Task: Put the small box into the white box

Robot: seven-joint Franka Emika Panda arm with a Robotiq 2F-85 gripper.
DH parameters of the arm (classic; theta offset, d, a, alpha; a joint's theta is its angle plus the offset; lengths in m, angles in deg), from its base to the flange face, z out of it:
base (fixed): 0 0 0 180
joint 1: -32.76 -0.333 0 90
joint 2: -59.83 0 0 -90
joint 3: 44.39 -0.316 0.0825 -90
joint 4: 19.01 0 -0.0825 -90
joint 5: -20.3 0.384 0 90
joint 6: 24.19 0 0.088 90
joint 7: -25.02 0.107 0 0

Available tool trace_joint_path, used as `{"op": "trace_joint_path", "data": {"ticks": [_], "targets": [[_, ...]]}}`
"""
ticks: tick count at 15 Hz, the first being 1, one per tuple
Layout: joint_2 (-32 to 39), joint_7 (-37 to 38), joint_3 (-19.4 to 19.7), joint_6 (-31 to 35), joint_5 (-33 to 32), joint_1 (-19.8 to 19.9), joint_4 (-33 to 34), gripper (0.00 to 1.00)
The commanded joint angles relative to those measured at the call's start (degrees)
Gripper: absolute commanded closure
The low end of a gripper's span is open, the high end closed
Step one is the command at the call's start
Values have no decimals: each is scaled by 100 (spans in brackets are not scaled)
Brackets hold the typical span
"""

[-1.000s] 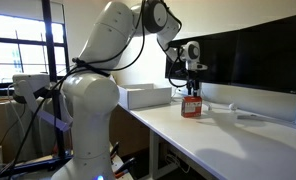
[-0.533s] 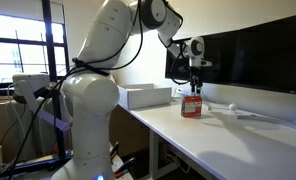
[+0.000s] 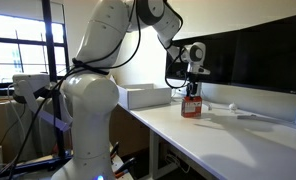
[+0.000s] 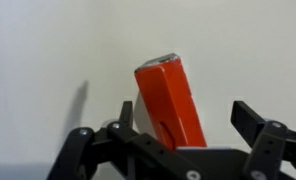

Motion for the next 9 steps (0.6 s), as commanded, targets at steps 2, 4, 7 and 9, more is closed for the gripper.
{"op": "trace_joint_path", "data": {"ticks": [2,4,7,9], "targets": [[-510,72,46,203,108,104,-741,0],[-534,30,35,279,165,115,-830,0],[-467,-45,-11,478,255,100,-928,0],[-421,-96,-50,701,356,109,-1003,0]]}}
